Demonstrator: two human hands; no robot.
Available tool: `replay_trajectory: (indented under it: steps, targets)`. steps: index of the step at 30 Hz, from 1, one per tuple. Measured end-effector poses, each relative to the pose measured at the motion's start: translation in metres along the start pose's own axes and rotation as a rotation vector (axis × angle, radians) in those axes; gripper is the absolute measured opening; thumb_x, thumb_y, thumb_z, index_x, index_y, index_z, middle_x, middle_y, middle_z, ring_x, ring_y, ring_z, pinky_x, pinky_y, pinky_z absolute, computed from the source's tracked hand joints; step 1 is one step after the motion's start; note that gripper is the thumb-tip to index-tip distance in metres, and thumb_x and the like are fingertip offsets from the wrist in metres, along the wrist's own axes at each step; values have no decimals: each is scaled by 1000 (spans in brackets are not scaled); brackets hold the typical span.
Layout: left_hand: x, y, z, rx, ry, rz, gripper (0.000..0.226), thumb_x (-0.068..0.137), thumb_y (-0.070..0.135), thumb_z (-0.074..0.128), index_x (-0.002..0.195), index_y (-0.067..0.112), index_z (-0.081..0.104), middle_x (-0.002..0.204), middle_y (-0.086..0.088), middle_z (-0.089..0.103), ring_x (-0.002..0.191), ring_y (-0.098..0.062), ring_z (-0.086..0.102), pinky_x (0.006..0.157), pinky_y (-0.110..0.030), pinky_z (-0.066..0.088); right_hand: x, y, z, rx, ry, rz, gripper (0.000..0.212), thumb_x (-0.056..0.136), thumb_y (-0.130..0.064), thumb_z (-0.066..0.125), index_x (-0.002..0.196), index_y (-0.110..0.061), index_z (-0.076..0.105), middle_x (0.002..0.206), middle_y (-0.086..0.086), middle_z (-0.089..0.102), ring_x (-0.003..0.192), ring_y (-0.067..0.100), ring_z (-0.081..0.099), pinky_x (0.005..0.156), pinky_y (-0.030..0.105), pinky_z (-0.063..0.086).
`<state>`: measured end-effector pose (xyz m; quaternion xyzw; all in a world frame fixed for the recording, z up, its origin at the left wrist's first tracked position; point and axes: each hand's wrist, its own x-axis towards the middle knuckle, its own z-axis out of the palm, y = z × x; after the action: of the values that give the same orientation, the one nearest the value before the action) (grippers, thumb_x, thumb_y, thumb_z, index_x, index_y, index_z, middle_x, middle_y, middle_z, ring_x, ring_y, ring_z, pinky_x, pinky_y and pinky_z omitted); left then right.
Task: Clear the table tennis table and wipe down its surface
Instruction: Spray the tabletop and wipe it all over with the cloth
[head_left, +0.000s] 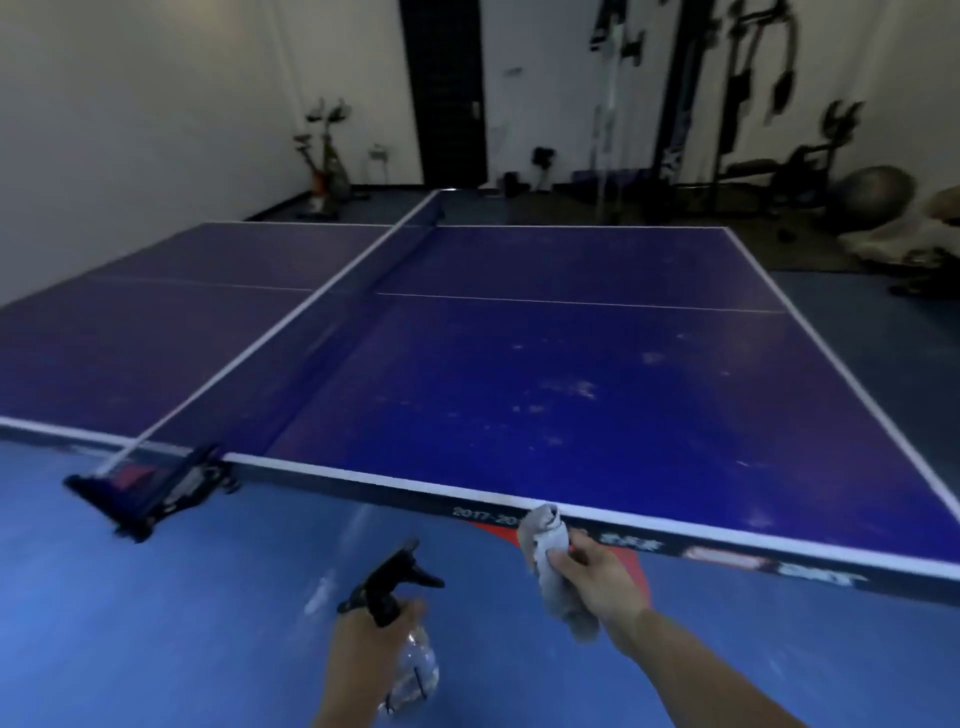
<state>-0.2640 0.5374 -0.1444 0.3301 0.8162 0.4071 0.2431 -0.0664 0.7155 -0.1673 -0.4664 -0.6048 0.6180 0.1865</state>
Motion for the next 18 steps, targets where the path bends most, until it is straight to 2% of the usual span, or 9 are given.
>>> replay_trajectory:
  steps: [3, 5, 8, 9, 11, 13, 15, 16, 18]
  targets:
    - [27, 1, -18, 19, 95, 0, 50, 76, 4, 72, 97, 49, 71, 83, 24, 68, 56, -9, 63, 55, -14, 45, 57, -22, 25, -44, -127, 2, 13, 100, -22, 55, 106, -18, 66, 92, -3, 74, 88, 14, 69, 78, 32, 53]
    - [42, -1, -27, -5, 169, -33, 56, 77, 3, 73, 100, 54, 68, 76, 16, 67, 59, -16, 64, 58, -19, 46, 91, -38, 46, -44, -245, 13, 17, 100, -28, 55, 109, -18, 65, 101, 0, 73, 96, 18, 69, 90, 42, 54]
    - [55, -9, -44, -61, 276, -153, 47, 80, 4, 74, 98, 47, 69, 71, 7, 71, 62, -16, 67, 61, -20, 49, 130, -62, 87, -6, -416, 13, 15, 101, -28, 53, 111, -24, 64, 107, -4, 73, 95, 8, 70, 82, 30, 56]
    - [58, -14, -50, -95, 304, -202, 41, 81, 5, 75, 96, 43, 69, 74, 3, 72, 67, -18, 68, 66, -25, 52, 138, -68, 102, -6, -468, 16, 15, 101, -28, 53, 110, -25, 63, 108, -4, 73, 95, 7, 70, 80, 27, 56]
    - [63, -24, -64, -135, 341, -294, 34, 81, 9, 76, 98, 37, 69, 81, 2, 74, 76, -19, 69, 74, -32, 53, 155, -77, 136, 25, -565, 40, 16, 100, -29, 54, 112, -26, 63, 110, -3, 72, 100, 10, 69, 88, 34, 55]
    - [71, -36, -80, -164, 374, -366, 29, 81, 10, 76, 95, 35, 71, 80, 5, 74, 72, -9, 67, 66, -20, 50, 172, -83, 170, 67, -656, 76, 21, 101, -28, 52, 119, -24, 63, 115, -1, 71, 108, 16, 67, 95, 41, 53]
    - [82, -48, -95, -189, 407, -382, 28, 82, 9, 75, 93, 34, 72, 76, 6, 73, 61, -4, 62, 56, -12, 43, 188, -90, 200, 126, -749, 128, 28, 103, -26, 48, 127, -18, 60, 114, 4, 71, 108, 18, 67, 87, 35, 54]
    - [90, -55, -105, -182, 412, -372, 33, 82, 7, 74, 97, 37, 70, 77, 7, 73, 61, -6, 61, 55, -12, 41, 195, -94, 215, 168, -789, 167, 30, 103, -24, 47, 129, -15, 58, 115, 6, 71, 108, 19, 67, 85, 33, 54]
    - [105, -64, -123, -162, 388, -349, 45, 82, 5, 73, 105, 42, 66, 86, 9, 73, 72, -14, 65, 61, -16, 43, 208, -99, 240, 256, -832, 264, 35, 99, -25, 54, 132, -15, 57, 123, 9, 68, 116, 22, 64, 94, 37, 51]
